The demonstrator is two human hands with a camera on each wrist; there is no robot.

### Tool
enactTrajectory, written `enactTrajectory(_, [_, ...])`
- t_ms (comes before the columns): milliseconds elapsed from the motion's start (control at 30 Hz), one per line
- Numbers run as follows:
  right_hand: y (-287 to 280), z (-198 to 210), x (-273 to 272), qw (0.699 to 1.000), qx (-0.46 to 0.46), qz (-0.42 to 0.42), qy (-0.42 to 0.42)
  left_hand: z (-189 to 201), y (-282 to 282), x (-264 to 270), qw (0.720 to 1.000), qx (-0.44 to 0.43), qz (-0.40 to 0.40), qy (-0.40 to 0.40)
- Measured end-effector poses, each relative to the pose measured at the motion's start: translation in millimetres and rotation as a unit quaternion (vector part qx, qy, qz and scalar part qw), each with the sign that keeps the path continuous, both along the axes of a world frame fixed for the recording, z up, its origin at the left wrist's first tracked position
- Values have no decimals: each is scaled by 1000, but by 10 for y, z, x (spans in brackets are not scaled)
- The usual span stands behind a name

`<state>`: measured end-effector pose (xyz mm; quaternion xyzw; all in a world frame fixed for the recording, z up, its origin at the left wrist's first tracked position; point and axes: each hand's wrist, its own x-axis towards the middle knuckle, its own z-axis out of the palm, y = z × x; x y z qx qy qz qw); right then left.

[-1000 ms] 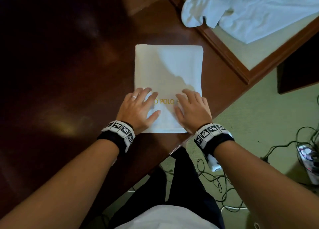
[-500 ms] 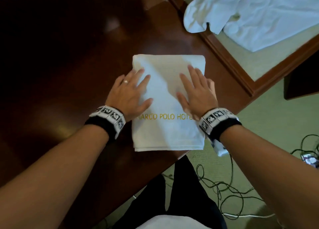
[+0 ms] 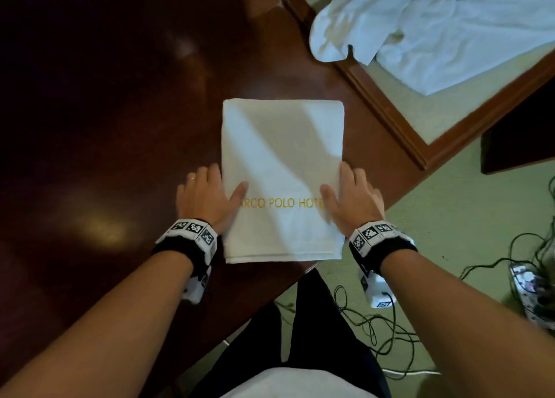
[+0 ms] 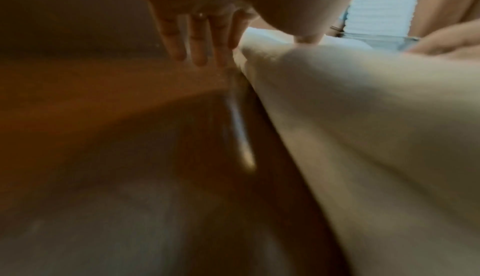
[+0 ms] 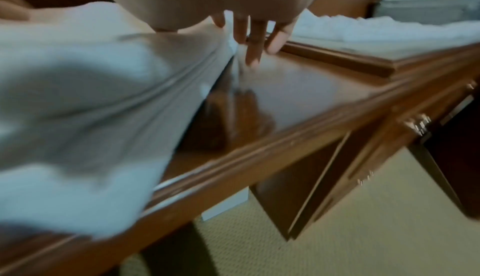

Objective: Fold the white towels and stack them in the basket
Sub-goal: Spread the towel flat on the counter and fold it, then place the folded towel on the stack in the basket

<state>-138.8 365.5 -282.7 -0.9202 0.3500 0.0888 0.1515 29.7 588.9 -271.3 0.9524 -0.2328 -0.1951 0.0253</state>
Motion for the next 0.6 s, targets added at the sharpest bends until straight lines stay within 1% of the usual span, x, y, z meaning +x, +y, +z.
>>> enactTrajectory(67, [176,20,-84,995,70,-73,16,44,56,-196,997,5,45,64])
enactTrajectory(167, [360,24,-116,976,145,-163,9,31,110,-393,981,-57,132,131])
enactTrajectory(233, [398,30,-135,954,207,-215,-11,24,103,-452,960,-119,193,165])
enactTrajectory(300, [398,59,-178,927,273,-257,-23,74,63,-478,944,-150,220,196])
enactTrajectory(367, [386,94,-230,914,308,-263,-24,147,2,-495,938,-165,208,224])
enactTrajectory(433, [343,190,-235,913,307,-266,-35,244,-91,-499,938,-178,186,234])
enactTrajectory(533, [166,473,-249,908,295,-291,-68,478,-295,-546,943,-198,152,220])
enactTrajectory(600, [4,703,-295,911,283,-290,-80,676,-501,-578,947,-218,125,199])
